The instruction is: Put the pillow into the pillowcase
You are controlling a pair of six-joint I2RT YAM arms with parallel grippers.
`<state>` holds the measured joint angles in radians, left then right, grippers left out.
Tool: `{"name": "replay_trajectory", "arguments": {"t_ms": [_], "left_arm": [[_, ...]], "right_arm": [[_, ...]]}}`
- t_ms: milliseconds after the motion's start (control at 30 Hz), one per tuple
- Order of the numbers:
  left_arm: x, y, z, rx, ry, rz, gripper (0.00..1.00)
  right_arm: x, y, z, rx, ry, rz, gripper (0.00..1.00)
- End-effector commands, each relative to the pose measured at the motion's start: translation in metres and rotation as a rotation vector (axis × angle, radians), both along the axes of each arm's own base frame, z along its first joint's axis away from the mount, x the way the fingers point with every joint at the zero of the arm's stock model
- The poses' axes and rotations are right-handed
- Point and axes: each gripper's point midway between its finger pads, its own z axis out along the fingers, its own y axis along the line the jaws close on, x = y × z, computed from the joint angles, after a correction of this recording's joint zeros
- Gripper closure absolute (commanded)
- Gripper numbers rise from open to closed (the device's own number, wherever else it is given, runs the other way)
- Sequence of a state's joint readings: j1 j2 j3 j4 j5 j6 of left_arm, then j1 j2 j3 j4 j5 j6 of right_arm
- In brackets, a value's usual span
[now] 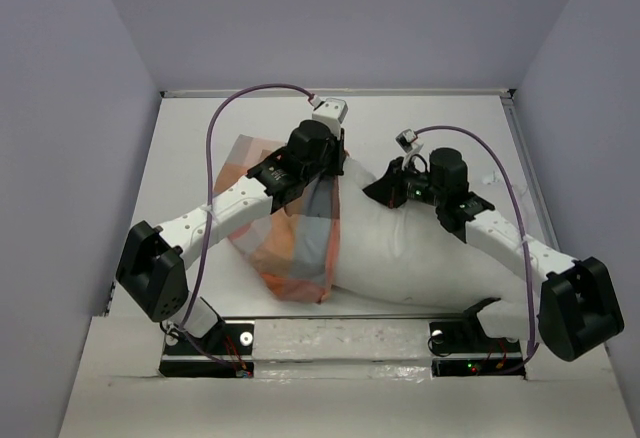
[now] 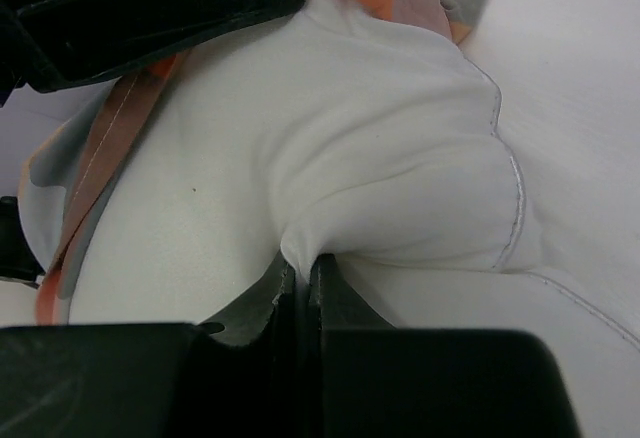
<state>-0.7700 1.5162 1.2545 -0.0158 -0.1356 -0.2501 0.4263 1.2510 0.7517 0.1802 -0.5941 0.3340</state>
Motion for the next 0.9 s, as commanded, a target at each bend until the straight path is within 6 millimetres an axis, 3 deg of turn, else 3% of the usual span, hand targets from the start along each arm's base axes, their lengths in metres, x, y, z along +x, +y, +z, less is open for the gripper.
{"name": "replay_trajectory", "arguments": {"t_ms": [0, 233, 300, 367, 533, 700, 867], "left_arm": [[0.004, -0.02, 0.056, -0.154, -0.121, -0.039, 0.74], [0.01, -0.01, 0.026, -0.042, -0.082, 0.008, 0.71], [0.012, -0.004, 0.024, -0.023, -0.088, 0.036, 0.74], [0.013, -0.001, 0.029, -0.031, -0.101, 0.044, 0.79], [0.007, -0.016, 0.065, -0.162, -0.161, -0.02, 0.85], [0.004, -0.025, 0.096, -0.268, -0.208, -0.051, 0.85], [0.0, -0.03, 0.102, -0.318, -0.213, -0.071, 0.93]], "right_arm": [[-0.043, 0.021, 0.019, 0.088, 0.004, 0.188, 1.0], [-0.041, 0.016, 0.016, 0.065, -0.007, 0.153, 1.0], [-0.04, 0.014, 0.017, 0.062, -0.01, 0.139, 1.0], [-0.039, 0.015, 0.017, 0.06, -0.009, 0.14, 1.0], [-0.038, 0.019, 0.008, 0.043, 0.015, 0.148, 1.0], [-0.047, 0.027, 0.007, 0.02, 0.012, 0.189, 1.0], [-0.048, 0.027, 0.005, 0.01, 0.008, 0.178, 1.0]]}}
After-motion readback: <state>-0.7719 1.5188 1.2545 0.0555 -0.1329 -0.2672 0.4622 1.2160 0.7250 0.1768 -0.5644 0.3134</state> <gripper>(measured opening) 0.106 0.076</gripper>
